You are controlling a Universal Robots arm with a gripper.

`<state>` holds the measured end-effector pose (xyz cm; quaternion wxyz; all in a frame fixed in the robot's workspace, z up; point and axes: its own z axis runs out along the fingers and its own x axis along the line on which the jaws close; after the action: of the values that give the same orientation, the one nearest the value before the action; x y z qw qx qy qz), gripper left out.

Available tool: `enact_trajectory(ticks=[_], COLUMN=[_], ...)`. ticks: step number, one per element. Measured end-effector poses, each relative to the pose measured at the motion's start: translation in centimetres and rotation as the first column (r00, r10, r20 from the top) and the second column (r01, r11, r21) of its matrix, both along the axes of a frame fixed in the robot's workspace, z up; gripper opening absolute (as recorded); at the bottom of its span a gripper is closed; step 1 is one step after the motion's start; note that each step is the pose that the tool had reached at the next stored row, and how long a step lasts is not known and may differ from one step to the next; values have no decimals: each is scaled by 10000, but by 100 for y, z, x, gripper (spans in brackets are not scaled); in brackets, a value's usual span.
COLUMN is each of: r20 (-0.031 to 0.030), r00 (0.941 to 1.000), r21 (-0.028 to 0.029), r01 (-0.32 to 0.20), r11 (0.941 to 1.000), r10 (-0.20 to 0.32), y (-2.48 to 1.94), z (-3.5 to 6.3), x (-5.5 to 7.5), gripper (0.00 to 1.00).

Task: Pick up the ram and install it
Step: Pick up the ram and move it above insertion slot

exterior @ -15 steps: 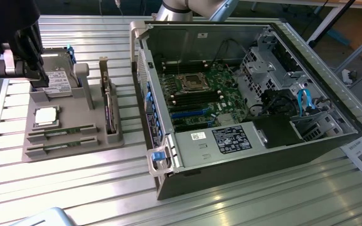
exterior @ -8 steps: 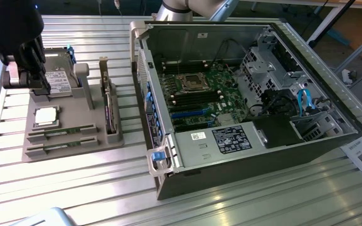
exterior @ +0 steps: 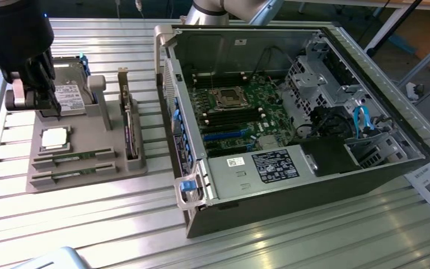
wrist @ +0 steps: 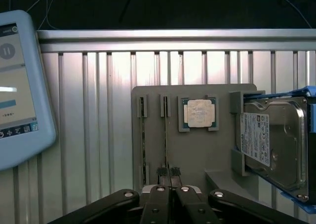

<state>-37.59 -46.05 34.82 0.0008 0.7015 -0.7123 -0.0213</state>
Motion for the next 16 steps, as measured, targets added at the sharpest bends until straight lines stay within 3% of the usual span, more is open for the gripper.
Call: enact_trajectory(ticks=[3,14,16], r20=[4,1,-1], r00=[10000,10000,10000], r21=[3,12,11], r01=[0,0,1], r11=[10000,10000,10000], r10=[0,0,-1], y=[0,-48,-49], z=[-12,-263,-270], x=[0,0,-1], gripper=[10,10,10])
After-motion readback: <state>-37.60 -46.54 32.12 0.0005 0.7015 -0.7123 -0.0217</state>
